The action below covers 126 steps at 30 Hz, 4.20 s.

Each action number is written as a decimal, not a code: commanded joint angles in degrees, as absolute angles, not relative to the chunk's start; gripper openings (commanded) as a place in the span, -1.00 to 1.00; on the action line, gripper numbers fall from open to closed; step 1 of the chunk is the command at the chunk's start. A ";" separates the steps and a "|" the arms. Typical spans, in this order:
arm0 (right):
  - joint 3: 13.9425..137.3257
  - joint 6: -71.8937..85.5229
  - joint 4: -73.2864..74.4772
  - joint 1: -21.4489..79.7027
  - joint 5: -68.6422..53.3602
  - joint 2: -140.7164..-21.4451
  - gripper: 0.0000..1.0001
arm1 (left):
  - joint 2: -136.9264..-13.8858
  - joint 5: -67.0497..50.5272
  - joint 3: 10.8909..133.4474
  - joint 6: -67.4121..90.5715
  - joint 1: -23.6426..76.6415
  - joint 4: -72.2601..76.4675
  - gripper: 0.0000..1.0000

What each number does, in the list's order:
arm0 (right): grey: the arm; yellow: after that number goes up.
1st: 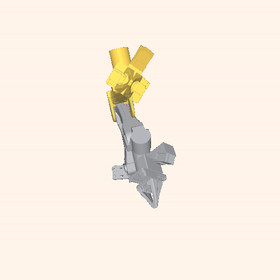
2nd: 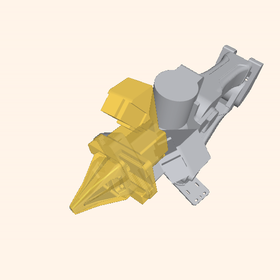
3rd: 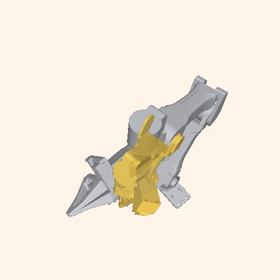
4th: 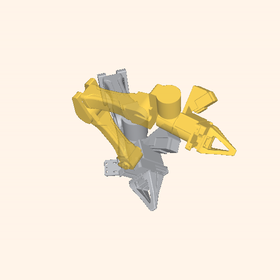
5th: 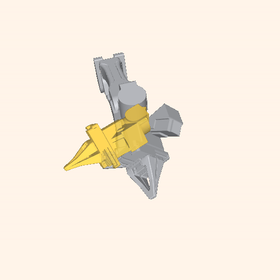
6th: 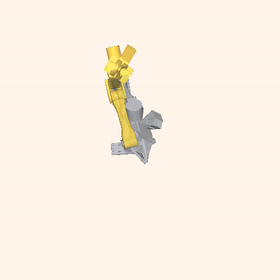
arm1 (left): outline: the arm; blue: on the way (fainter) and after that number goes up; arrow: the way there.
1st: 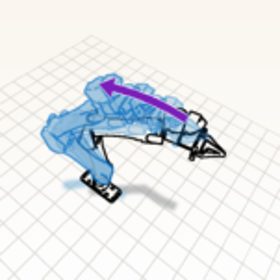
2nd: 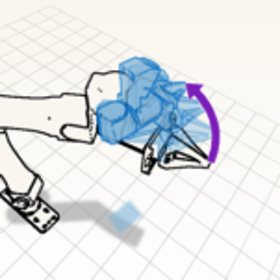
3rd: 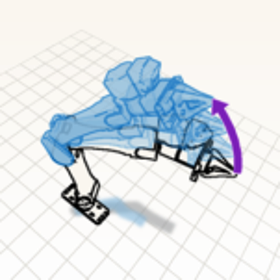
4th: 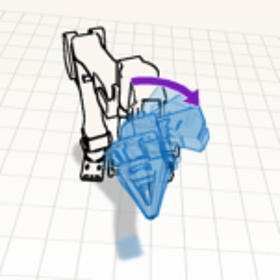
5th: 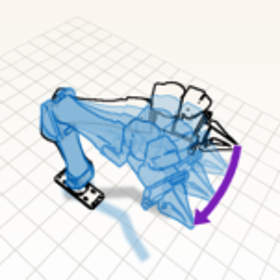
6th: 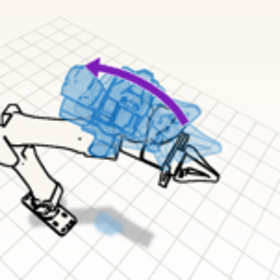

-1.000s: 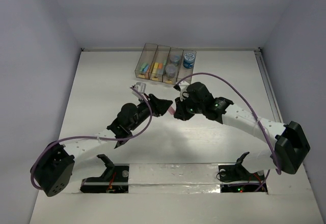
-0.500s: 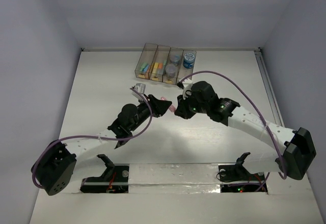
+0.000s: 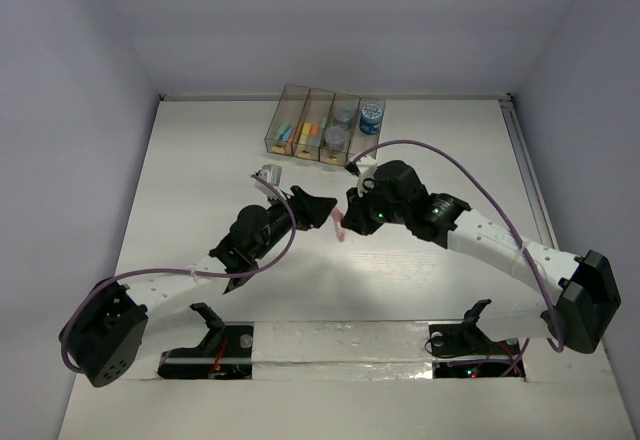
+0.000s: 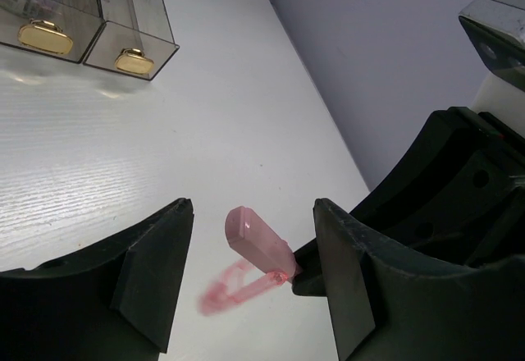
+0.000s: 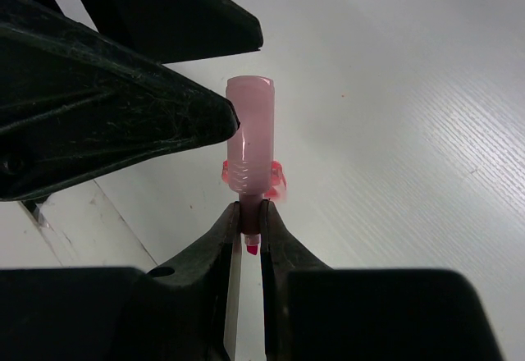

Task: Sort the stationery into containers
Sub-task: Pick up the pen from the center of the board, then close the pen cap on the pen.

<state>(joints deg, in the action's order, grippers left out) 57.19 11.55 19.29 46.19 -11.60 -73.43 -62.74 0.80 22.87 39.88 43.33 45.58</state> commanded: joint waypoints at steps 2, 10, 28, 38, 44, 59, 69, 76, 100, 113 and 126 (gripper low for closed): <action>59.50 10.90 16.53 46.67 -11.60 -71.19 -1.00 | -62.75 0.35 23.03 39.81 43.07 48.33 0.14; 60.56 10.46 15.56 46.67 -12.83 -71.10 -1.00 | -63.72 -2.98 22.76 41.31 43.07 49.22 0.00; 60.03 9.40 12.57 47.20 -11.08 -74.45 -1.00 | -60.30 -4.13 22.50 41.93 42.01 48.17 -1.00; 47.02 11.43 -6.86 47.20 -16.34 -65.92 0.31 | -50.37 -4.91 24.52 40.95 38.06 42.28 -1.00; 41.49 9.41 -18.36 45.97 -23.28 -63.99 0.53 | -45.36 -10.71 26.54 44.64 34.90 39.90 -1.00; 42.80 6.94 -28.91 43.59 -38.06 -66.36 0.82 | -39.99 -20.30 27.60 54.14 31.90 41.13 -1.00; 44.56 9.66 -35.59 43.59 -42.36 -71.36 0.56 | -39.73 -21.97 26.54 56.34 31.90 43.24 -1.00; 44.56 10.81 -37.35 43.59 -43.42 -73.04 0.26 | -39.55 -21.80 26.19 56.34 31.90 43.33 -1.00; 46.67 16.69 -24.09 43.59 -44.21 -72.77 -1.00 | -40.60 -15.47 26.11 46.33 31.90 39.99 -1.00; 49.83 20.48 -17.76 43.59 -45.53 -74.97 -1.00 | -41.75 -13.89 24.43 38.06 31.90 42.80 -1.00; 51.77 22.94 -18.45 43.59 -45.26 -76.20 -1.00 | -44.73 -17.22 21.62 38.49 31.90 48.07 -1.00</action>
<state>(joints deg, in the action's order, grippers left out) 48.10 21.91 -15.62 43.46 -44.14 -76.18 -44.23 -17.15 22.20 39.75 32.14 44.21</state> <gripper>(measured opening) 0.241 0.159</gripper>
